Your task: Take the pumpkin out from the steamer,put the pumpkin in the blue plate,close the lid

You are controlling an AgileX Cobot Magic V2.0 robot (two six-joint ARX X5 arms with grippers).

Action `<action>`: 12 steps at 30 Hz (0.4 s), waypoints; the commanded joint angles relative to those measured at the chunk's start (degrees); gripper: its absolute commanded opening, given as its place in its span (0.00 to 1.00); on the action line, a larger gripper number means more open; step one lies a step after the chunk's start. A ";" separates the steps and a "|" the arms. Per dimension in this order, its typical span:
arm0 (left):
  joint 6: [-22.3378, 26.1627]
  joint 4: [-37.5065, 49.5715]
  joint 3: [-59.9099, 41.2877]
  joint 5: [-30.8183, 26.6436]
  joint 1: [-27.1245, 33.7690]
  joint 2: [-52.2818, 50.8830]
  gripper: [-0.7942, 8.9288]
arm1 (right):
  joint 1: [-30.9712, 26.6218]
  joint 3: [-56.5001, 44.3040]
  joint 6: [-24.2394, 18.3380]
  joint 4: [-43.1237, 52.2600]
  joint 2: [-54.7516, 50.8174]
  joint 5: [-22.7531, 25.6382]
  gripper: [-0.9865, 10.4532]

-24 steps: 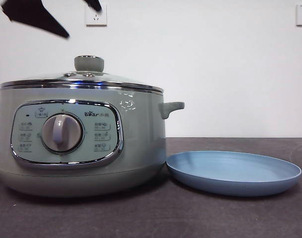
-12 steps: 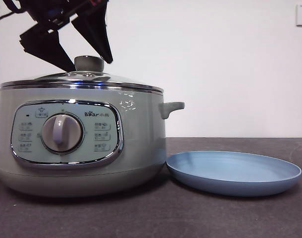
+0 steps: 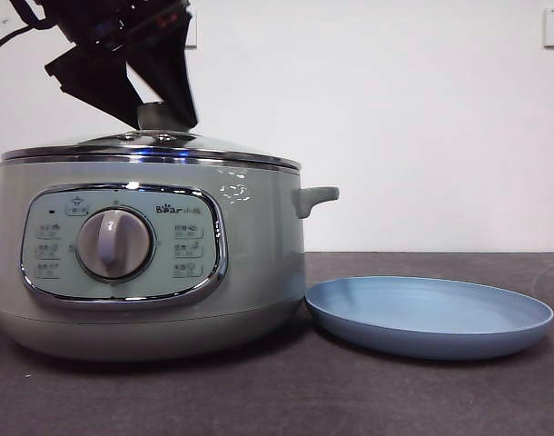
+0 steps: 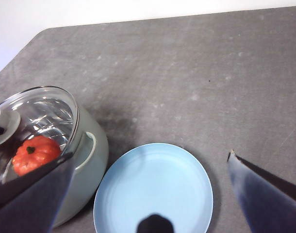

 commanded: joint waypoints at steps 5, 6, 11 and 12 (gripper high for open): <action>1.09 -0.48 0.04 -4.76 -0.17 -0.33 0.07 | 0.04 0.15 0.26 -0.02 0.07 -0.11 0.61; 1.07 -0.35 0.04 -5.46 -0.17 -0.94 0.07 | 0.04 0.15 0.74 0.15 0.07 -0.48 0.61; 1.07 2.08 0.04 -6.01 -0.15 -5.73 0.07 | 1.29 0.17 1.36 3.74 1.36 -5.64 0.61; 1.05 2.32 0.04 -6.78 -0.17 -7.30 0.07 | 1.90 0.22 1.79 4.61 1.95 -6.40 0.61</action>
